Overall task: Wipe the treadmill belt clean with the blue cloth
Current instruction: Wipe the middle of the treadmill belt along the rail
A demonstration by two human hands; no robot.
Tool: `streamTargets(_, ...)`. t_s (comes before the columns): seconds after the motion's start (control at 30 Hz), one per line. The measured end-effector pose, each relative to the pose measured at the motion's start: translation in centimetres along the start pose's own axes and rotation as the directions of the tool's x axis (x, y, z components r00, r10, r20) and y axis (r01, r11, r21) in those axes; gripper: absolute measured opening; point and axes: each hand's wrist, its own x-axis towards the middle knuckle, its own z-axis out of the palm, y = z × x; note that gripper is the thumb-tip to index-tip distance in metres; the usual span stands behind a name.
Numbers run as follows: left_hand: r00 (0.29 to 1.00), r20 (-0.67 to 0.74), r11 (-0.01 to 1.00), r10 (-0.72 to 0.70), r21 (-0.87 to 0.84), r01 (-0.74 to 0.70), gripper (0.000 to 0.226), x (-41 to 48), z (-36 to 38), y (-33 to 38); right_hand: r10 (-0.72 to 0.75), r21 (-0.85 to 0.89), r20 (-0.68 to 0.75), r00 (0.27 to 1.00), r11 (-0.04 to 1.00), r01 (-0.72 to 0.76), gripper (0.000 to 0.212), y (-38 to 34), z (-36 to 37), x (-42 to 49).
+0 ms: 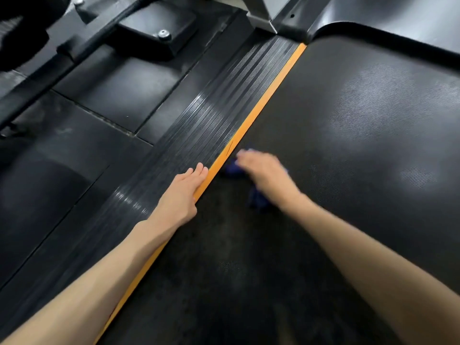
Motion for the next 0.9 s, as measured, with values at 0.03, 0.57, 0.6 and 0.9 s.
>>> streamTargets(0.03,1.0,0.002,1.0,-0.011,-0.018,0.011,0.073,0.0,0.0,0.1,0.199,-0.033,-0.099,0.975,0.979,-0.203,0.03,2.0,-0.7,1.5)
streamTargets(0.57,0.999,0.01,0.999,-0.044,-0.001,0.044,0.079,-0.1,0.5,0.6,0.549,0.014,-0.213,0.808,0.829,-0.56,0.03,0.6,0.5,2.0)
streamTargets(0.6,0.999,0.01,0.999,-0.044,0.001,0.044,0.079,-0.1,0.5,0.6,0.532,0.059,-0.216,0.819,0.844,-0.533,0.031,-1.5,1.2,2.0)
streamTargets(0.9,1.0,0.019,1.0,-0.024,-0.013,0.024,0.08,-0.1,0.4,0.4,0.095,-0.038,-0.088,0.992,0.994,-0.098,0.032,-1.9,1.3,-1.1)
